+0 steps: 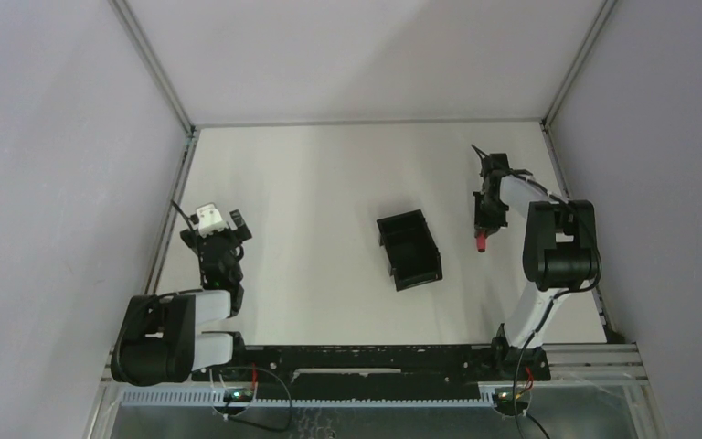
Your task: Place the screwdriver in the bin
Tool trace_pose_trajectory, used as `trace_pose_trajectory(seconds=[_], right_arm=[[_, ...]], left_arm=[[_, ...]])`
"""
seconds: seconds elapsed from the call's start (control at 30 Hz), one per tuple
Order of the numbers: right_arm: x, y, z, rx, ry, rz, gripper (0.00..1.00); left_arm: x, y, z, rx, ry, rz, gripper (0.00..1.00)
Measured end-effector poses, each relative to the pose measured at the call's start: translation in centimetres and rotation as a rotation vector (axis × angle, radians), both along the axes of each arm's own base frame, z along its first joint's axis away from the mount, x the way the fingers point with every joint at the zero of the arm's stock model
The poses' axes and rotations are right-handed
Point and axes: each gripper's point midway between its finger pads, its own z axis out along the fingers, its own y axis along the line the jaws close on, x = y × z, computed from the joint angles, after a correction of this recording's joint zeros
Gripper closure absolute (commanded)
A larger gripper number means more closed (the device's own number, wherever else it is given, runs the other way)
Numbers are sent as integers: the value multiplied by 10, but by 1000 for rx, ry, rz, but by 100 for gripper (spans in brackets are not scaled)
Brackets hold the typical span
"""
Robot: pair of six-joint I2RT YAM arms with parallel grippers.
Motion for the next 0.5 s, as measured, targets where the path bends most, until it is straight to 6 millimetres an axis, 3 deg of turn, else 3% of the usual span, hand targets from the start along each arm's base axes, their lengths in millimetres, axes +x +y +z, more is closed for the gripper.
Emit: trace_pose_trajectory(seconds=[0.1,0.2,0.37,0.5], right_arm=[[-2,-8,6,-32,18,-4,100],[-3,-11,28,-72,18,3,100],[4,-1,114,-113,-99,15,100],[-3,25,180,-106,-230,43,100]], left_arm=[[0,0,0,0,0,0,2],[0,0,0,0,0,0,2],[0,0,0,0,0,0,2],[0,0,0,0,0,0,2]])
